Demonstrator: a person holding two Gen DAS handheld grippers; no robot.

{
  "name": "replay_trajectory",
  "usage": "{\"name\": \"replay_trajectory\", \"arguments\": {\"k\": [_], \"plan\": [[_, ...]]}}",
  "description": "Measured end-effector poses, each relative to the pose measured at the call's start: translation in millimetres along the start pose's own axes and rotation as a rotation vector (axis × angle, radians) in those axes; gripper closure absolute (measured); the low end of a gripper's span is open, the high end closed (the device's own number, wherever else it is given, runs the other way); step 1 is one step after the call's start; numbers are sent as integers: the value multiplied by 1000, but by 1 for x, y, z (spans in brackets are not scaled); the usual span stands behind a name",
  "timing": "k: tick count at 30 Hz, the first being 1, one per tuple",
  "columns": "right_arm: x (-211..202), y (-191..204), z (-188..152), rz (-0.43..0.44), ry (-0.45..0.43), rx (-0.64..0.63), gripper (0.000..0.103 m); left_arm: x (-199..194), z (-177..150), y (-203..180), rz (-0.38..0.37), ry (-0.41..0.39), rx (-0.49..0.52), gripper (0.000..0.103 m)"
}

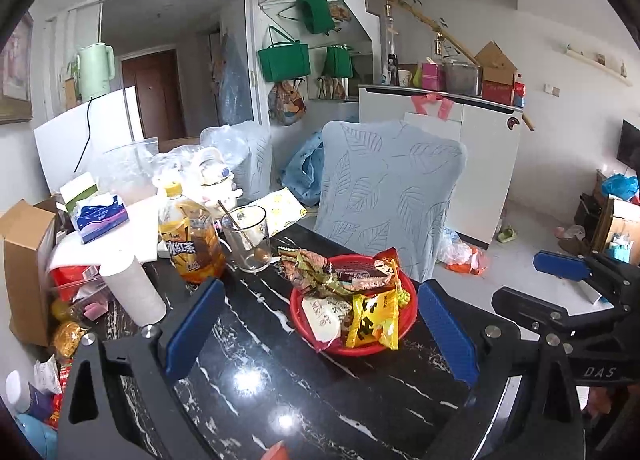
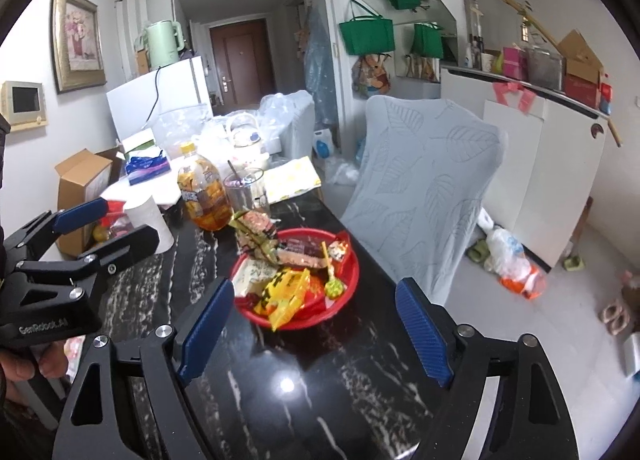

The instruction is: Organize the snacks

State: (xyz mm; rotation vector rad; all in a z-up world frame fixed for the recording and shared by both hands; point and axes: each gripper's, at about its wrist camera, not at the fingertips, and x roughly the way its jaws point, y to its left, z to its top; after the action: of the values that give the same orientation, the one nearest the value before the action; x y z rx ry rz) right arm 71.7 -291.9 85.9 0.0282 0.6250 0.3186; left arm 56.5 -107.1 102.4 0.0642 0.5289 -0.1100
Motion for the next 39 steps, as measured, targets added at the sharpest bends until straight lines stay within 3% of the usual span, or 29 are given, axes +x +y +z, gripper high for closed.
{"name": "replay_trajectory", "arguments": {"k": [7, 15, 39], "plan": [[-11, -3, -30, -26, 32, 79, 19, -5, -29, 0, -24, 34, -26, 5], [-10, -4, -56, -21, 77, 78, 19, -2, -47, -7, -41, 73, -43, 5], [-12, -3, -61, 21, 88, 64, 19, -5, -52, -12, -38, 92, -55, 5]]}}
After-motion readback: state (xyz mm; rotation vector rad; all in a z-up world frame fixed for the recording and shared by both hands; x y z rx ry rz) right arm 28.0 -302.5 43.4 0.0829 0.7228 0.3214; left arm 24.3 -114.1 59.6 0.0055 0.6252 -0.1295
